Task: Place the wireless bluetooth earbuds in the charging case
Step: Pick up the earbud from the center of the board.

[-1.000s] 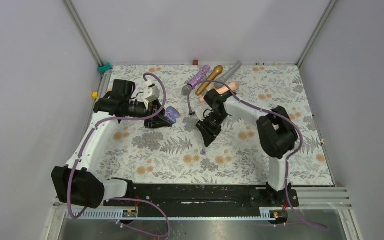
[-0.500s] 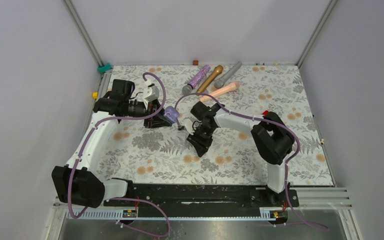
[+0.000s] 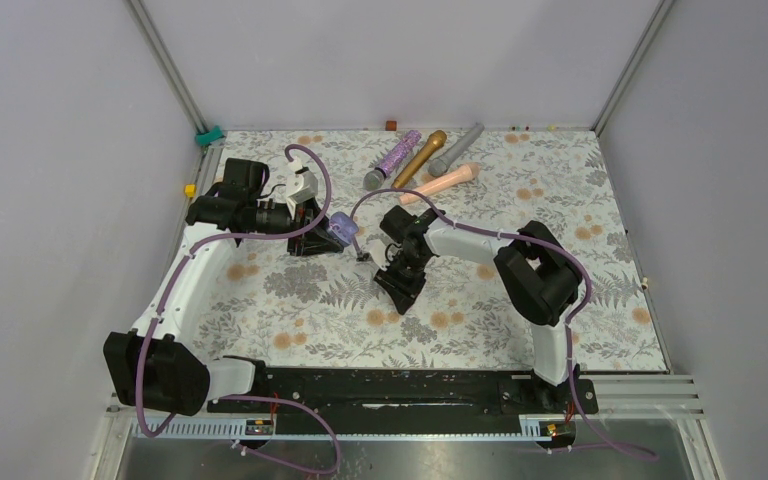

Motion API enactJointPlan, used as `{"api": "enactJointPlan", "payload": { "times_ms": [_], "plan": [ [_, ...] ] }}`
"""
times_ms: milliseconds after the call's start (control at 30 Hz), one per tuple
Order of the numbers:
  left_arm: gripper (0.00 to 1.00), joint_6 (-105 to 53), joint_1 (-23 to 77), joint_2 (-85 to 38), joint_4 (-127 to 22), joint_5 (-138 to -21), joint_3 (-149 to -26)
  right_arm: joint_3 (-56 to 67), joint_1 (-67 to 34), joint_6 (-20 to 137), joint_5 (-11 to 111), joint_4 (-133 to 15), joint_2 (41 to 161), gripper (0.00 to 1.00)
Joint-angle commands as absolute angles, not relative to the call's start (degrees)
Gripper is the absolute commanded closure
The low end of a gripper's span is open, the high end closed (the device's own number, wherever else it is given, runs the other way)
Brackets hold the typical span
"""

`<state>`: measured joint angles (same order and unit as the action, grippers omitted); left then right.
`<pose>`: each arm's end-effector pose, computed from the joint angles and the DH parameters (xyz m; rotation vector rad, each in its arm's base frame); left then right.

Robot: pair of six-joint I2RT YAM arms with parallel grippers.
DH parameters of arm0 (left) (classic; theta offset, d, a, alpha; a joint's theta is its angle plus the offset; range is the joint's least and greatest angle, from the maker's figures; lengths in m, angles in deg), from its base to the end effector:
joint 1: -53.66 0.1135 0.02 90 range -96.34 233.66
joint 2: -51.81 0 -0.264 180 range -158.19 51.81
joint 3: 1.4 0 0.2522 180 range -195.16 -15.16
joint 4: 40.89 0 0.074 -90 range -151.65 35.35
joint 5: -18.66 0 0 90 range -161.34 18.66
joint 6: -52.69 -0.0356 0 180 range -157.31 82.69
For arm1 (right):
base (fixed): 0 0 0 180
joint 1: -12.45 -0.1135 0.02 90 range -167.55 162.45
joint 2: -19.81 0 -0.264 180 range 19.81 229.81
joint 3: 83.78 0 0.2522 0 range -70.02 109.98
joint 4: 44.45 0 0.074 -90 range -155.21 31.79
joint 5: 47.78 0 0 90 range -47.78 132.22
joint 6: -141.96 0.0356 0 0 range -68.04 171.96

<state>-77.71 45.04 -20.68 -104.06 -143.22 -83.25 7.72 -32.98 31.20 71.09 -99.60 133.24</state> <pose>0.2319 -0.0694 0.3376 1.2304 1.5841 -1.1862 0.2561 0.2845 0.1590 -1.6681 2.4033 0.8061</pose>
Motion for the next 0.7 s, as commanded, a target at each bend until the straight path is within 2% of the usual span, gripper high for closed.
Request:
{"api": "enactJointPlan", "payload": {
  "times_ms": [0,667],
  "plan": [
    [1.00,-77.95,45.35,-20.15,-102.53,-146.26,-83.94,7.86,-32.62,29.59,68.28,-100.63,131.29,0.64],
    [1.00,-77.83,45.41,-20.16,-102.43,-146.32,-84.01,10.33,-24.73,26.74,69.02,-104.04,129.64,0.64]
  ]
}}
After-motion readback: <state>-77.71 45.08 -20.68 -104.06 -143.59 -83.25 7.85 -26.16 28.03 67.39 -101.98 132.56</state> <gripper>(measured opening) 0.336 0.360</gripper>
